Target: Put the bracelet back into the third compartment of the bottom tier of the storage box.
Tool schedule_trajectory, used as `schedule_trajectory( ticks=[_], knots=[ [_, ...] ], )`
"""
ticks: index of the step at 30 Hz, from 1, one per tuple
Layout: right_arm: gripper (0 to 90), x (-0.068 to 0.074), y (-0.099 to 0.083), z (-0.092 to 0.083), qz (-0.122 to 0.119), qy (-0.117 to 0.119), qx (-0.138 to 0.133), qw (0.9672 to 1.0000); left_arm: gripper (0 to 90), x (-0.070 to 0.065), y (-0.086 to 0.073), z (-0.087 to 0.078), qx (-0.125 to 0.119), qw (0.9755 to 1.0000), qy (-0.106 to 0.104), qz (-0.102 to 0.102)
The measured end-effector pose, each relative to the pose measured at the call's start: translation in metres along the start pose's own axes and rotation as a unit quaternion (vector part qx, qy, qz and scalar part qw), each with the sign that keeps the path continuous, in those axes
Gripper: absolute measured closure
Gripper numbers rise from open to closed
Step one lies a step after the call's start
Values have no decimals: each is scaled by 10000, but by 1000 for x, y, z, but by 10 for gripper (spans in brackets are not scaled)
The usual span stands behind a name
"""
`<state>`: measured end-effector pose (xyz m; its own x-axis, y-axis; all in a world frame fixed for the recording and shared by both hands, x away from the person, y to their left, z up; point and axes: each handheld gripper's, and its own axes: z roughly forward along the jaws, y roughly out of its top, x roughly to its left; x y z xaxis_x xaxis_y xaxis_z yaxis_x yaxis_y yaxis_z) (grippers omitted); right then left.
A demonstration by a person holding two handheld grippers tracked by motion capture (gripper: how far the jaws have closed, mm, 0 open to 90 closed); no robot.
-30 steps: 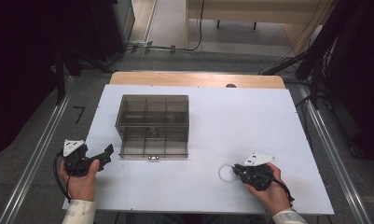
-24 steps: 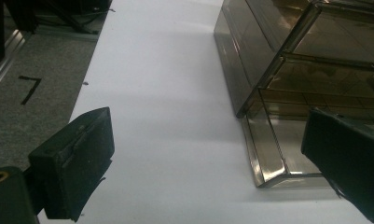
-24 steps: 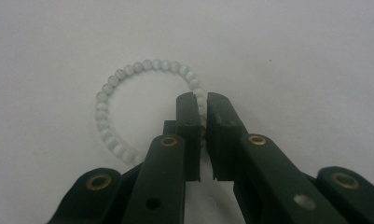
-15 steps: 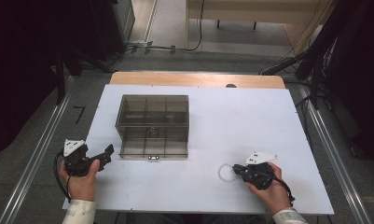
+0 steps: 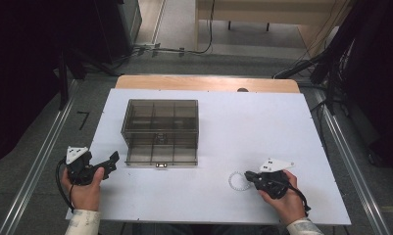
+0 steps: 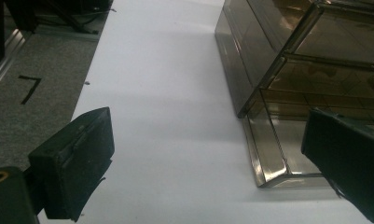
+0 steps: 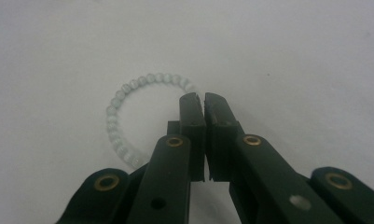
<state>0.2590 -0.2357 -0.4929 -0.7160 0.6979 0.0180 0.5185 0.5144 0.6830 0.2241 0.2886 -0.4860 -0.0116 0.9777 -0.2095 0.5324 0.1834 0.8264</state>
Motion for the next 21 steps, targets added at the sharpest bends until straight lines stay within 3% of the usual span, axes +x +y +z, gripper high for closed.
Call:
schedule_trajectory(
  ticks=[13,21],
  knots=[
    [853,3,10,-13,64,188,-287,9994,30,0,0,0,5,10000,11,-4],
    [853,12,22,-17,-95,295,-414,9987,30,0,0,0,-6,10000,5,-31]
  ],
)
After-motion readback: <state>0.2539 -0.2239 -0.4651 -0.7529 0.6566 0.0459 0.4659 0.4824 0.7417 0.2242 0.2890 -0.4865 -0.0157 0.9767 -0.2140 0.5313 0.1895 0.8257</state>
